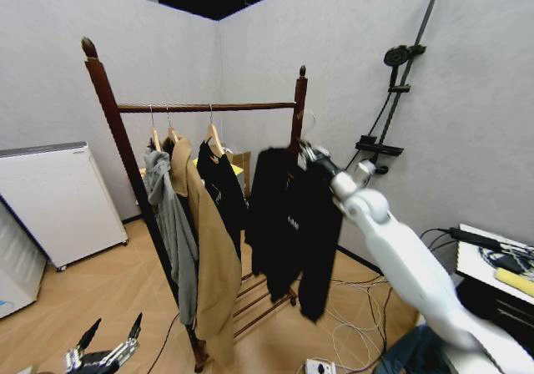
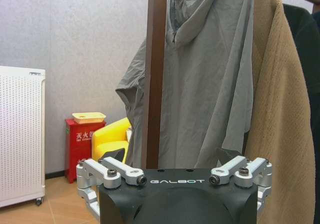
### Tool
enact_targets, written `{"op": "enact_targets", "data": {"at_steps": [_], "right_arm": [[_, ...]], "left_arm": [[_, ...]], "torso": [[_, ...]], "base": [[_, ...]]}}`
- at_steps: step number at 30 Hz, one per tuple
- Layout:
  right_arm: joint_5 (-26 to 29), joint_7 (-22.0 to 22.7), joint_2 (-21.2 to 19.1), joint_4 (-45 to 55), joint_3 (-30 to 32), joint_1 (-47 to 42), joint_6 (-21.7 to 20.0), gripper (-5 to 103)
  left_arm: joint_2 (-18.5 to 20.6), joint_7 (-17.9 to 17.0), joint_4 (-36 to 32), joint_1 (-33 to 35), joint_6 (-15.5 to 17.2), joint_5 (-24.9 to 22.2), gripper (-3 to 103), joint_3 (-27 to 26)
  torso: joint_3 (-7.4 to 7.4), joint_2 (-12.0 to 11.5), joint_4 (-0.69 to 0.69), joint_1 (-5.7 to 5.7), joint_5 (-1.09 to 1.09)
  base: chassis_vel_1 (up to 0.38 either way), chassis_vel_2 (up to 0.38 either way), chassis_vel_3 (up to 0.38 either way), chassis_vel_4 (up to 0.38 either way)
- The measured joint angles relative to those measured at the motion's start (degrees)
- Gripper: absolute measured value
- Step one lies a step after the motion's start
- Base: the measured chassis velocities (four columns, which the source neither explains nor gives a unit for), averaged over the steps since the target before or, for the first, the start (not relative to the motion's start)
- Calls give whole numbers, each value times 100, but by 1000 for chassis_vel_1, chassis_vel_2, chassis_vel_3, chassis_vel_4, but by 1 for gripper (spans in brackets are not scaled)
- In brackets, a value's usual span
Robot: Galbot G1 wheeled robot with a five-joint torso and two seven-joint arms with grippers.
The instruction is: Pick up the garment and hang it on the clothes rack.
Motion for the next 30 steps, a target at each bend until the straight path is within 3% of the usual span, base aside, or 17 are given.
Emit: {"op": "enact_targets", "data": {"at_steps": [6,8,9,13,18,30], "right_arm": [[-196,-25,707,-860,-445,775,32,9],[-370,-29,1172,-1346,-735,1145,118,9],[-370,-29,1172,-1346,-735,1145,118,9],[-770,34,1827,-2183,-997,1677,318,9],[-1040,28,2087,-2680,-1041,1928,446,9],[-1447,-66,2737,-3820,-901,2107,684,9]], "left_arm": [[0,-2,1,0,0,0,100,0],[0,-2,0,0,0,0,100,0],[0,-2,0,0,0,0,100,0],[0,-1,0,0,0,0,100,0],[0,-1,0,0,0,0,100,0],[0,0,1,0,0,0,100,0]], "torso": [[-1,0,3,0,-4],[0,0,4,0,-3],[0,0,4,0,-3],[0,0,8,0,-4],[0,0,1,0,-1],[-2,1,4,-2,-1]], "base": [[0,0,0,0],[0,0,0,0],[0,0,0,0],[0,0,0,0],[0,0,0,0],[0,0,0,0]]}}
